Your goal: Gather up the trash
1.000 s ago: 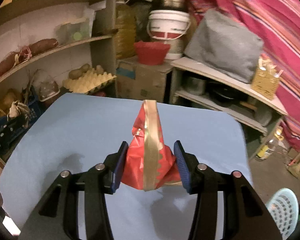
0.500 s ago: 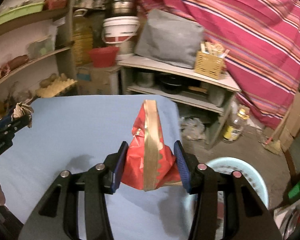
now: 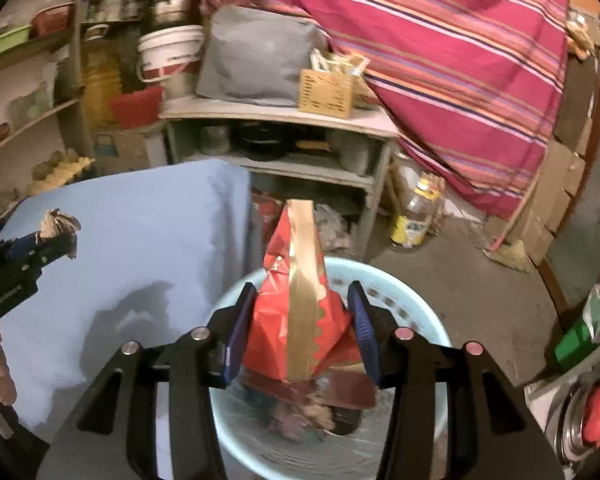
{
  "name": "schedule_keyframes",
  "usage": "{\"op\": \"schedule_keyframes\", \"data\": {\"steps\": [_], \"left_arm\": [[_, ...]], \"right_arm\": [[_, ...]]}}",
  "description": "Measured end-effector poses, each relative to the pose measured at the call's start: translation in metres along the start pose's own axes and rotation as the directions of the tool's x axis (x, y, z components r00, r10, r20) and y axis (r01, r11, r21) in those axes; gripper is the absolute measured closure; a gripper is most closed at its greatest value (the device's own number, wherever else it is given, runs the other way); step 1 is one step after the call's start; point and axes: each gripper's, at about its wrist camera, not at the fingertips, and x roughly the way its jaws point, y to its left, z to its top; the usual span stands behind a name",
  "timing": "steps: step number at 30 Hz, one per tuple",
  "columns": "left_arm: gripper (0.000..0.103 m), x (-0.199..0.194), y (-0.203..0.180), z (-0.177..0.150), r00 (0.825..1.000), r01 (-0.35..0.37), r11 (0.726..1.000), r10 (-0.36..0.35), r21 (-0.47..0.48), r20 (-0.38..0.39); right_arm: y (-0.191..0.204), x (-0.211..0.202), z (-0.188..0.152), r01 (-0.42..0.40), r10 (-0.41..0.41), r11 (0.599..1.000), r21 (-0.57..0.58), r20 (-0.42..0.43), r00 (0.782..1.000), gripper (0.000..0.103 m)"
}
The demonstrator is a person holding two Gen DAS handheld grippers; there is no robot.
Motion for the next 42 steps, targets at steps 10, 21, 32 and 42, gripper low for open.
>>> {"op": "schedule_keyframes", "data": {"steps": [10,21,32,42], "left_arm": [[0.061,0.028,-0.098,0.0,0.993,0.119,0.989,-0.117,0.084,-0.03],[0.02,0.039,-0.15,-0.003,0.986,0.161,0.977,-0.155,0.141,-0.051],[0.005,0.03,-0.122,0.003,0.997,0.077,0.993,-0.076,0.088,-0.013],[0.005,0.011,-0.09,0.004,1.0,-0.009,0.998,0.008,0.065,0.026]], "right_arm": [[-0.058,0.022,-0.016,0.033,-0.03,0.997,0.075,-0.041,0.999,0.056],[-0.079,0.039,-0.027,0.036,-0.028,0.992,0.117,-0.068,0.997,0.056],[-0.075,0.038,-0.025,0.041,-0.035,0.992,0.122,-0.05,0.998,0.055],[-0.063,0.038,-0.028,0.049,-0.045,0.99,0.136,-0.031,0.998,0.023]]}}
